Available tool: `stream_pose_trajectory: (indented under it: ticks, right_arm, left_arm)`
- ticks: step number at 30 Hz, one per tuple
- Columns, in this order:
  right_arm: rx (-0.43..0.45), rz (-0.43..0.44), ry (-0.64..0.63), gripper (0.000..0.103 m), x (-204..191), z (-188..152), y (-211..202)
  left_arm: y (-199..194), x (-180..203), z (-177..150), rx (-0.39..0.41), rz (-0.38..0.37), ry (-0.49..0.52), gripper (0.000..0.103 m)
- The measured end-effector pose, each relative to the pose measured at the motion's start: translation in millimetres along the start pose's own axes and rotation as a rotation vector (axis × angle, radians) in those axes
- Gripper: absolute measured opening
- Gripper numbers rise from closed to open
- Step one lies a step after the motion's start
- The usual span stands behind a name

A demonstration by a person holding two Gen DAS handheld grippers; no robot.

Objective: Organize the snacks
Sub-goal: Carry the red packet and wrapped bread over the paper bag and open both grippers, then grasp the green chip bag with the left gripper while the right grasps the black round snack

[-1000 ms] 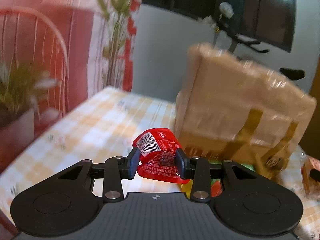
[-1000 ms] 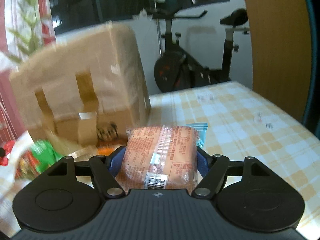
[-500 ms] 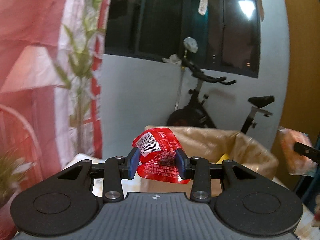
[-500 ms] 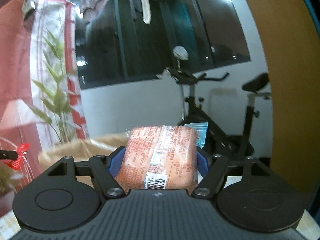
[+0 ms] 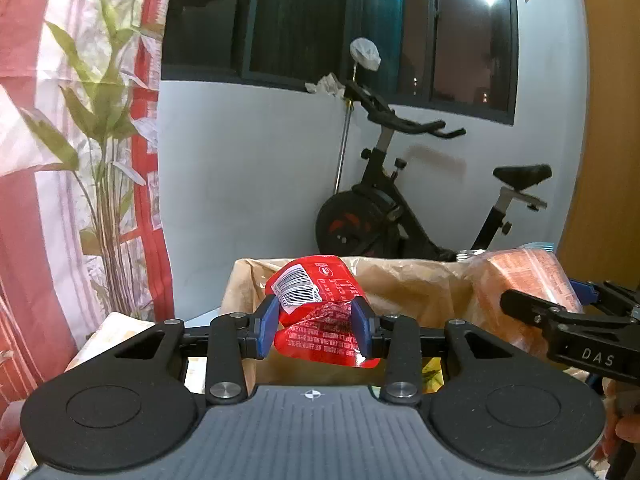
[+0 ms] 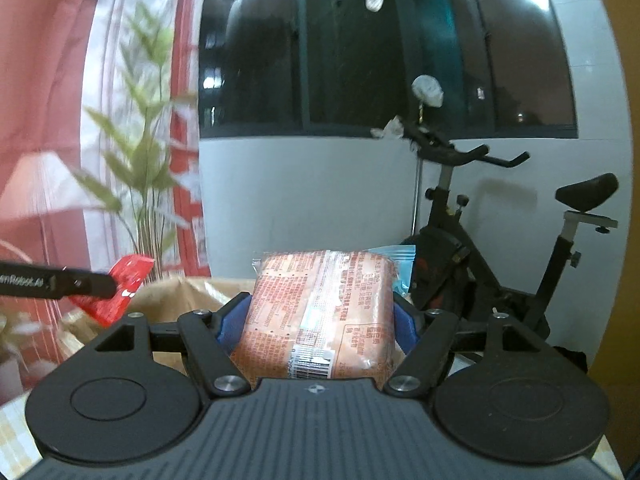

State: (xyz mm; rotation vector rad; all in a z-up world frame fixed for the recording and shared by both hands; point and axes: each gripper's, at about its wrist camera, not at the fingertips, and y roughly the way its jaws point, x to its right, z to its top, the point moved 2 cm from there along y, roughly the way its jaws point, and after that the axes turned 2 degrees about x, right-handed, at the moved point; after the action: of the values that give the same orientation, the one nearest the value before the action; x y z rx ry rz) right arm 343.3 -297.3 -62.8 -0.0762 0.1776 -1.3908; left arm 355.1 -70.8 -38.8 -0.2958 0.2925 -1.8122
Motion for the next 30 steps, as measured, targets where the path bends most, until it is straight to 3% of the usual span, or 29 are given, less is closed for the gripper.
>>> stream_pose_trajectory:
  ticks: [4,8,12,17,30]
  right_arm:
    - [-0.068,0.027,0.027,0.073,-0.8,-6.8,17.7]
    - [-0.139,0.023,0.061,0.075,0.7,-10.1,29.4]
    - [-0.101,0.015,0.11,0.09,8.9,-7.5,15.6]
    - [-0.107,0.024,0.15,0.09,19.4,-4.0,-7.0]
    - [-0.053,0.069,0.152,0.09,8.6,-29.5,-86.4]
  left_arm:
    - [16.0,2.2,-0.6,-0.02,-0.036,0.021,0.051]
    - [15.2,3.2,-1.6,-0.027,-0.014,0.034,0.061]
    - [5.6,-5.3,-4.8,-0.05,-0.006,0.023,0.062]
    - [-20.6,-18.6,-9.3,-0.066,0.016,-0.038,0.062]
    - [-88.4,-22.5,-54.0,-0.09,-0.018,-0.025,0.066]
